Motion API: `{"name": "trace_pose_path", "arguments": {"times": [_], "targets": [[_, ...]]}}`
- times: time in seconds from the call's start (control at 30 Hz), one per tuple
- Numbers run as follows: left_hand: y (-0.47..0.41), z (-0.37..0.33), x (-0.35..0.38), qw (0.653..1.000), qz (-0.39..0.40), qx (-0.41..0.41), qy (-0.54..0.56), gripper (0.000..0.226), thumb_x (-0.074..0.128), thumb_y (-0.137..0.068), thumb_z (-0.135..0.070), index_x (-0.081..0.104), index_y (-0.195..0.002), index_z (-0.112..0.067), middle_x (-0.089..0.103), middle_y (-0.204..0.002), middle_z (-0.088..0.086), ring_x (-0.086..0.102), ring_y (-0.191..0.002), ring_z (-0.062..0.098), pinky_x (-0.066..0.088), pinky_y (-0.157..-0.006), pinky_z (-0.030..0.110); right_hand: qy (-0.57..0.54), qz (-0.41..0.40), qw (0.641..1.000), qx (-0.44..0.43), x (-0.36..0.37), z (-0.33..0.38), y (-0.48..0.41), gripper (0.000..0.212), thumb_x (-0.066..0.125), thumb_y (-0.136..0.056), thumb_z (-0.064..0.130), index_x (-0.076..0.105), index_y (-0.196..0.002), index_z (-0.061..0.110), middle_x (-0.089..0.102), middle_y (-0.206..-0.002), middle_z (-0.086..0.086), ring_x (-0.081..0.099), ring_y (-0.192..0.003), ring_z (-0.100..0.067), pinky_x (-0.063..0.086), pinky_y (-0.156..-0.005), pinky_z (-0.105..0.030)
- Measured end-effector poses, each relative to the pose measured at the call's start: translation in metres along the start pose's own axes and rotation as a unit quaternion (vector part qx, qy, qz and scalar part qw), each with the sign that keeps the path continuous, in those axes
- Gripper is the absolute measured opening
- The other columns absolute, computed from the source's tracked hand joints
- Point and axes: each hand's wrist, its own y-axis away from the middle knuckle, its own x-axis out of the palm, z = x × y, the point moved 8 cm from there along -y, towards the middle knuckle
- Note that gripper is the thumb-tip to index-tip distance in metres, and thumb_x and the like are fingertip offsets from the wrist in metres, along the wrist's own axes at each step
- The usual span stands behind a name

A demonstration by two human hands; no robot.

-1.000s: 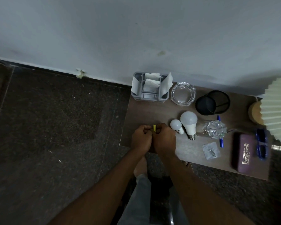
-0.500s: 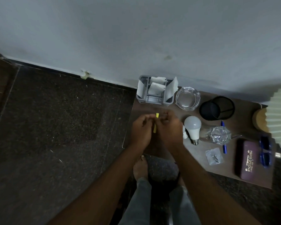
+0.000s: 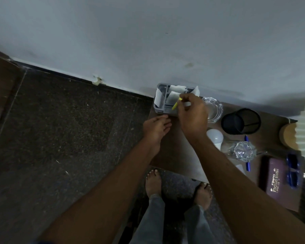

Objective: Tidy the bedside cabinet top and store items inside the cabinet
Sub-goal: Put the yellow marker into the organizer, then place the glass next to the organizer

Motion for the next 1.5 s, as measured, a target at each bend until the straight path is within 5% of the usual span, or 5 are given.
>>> {"name": "trace_pose_path", "arguments": {"times": [0.23, 0.53, 0.8, 1.2, 1.5], "targets": [[-0.005, 0.016, -0.001, 0.999, 0.013, -0.022, 0.019, 0.023, 0.06, -0.098, -0.013, 0.074, -0.115, -0.006, 0.079, -0.109, 0.011, 0.074, -0.106, 0.027, 0.06, -0.088, 0.034, 0.189, 0.039, 0.979, -0.062, 0.02, 0.01, 0.003, 0.017, 0.056, -0.095, 0.024, 0.065, -0.109, 0.019, 0.071, -0.104, -0.005, 0.068, -0.093, -0.031, 0.057, -0.074, -0.043], [0.0, 0.024, -0.008, 0.999, 0.015, -0.037, -0.014, 0.025, 0.057, -0.099, -0.018, 0.073, -0.118, -0.016, 0.079, -0.111, 0.005, 0.075, -0.104, 0.023, 0.058, -0.083, 0.034, 0.238, 0.072, 0.967, -0.061, 0.027, 0.011, -0.001, 0.018, 0.056, -0.094, 0.02, 0.068, -0.105, 0.015, 0.068, -0.105, -0.009, 0.068, -0.095, -0.035, 0.057, -0.077, -0.046], [0.011, 0.032, -0.009, 0.999, 0.009, -0.04, -0.026, 0.025, 0.057, -0.098, -0.01, 0.07, -0.12, -0.01, 0.076, -0.117, 0.014, 0.073, -0.101, 0.029, 0.057, -0.09, 0.038, 0.081, -0.036, 0.992, -0.092, -0.018, 0.018, 0.026, 0.019, 0.064, -0.093, 0.018, 0.068, -0.111, 0.016, 0.067, -0.11, -0.002, 0.066, -0.094, -0.022, 0.055, -0.074, -0.035], [0.054, 0.058, 0.014, 0.997, 0.009, -0.01, -0.078, 0.019, 0.06, -0.096, -0.001, 0.075, -0.108, -0.002, 0.077, -0.104, 0.02, 0.073, -0.089, 0.026, 0.061, -0.071, 0.03, 0.02, 0.009, 0.999, -0.026, -0.047, -0.04, 0.088, 0.007, 0.07, -0.089, 0.021, 0.068, -0.095, 0.023, 0.067, -0.094, 0.008, 0.062, -0.078, -0.005, 0.054, -0.069, -0.026], [0.088, 0.064, 0.076, 0.986, 0.069, 0.069, -0.138, 0.016, 0.062, -0.098, -0.012, 0.078, -0.103, -0.013, 0.079, -0.095, 0.01, 0.075, -0.086, 0.021, 0.059, -0.068, 0.029, -0.045, -0.062, 0.997, 0.005, -0.114, -0.056, 0.092, 0.009, 0.067, -0.09, 0.027, 0.069, -0.097, 0.022, 0.07, -0.094, 0.013, 0.065, -0.079, -0.004, 0.054, -0.072, -0.026]]}}
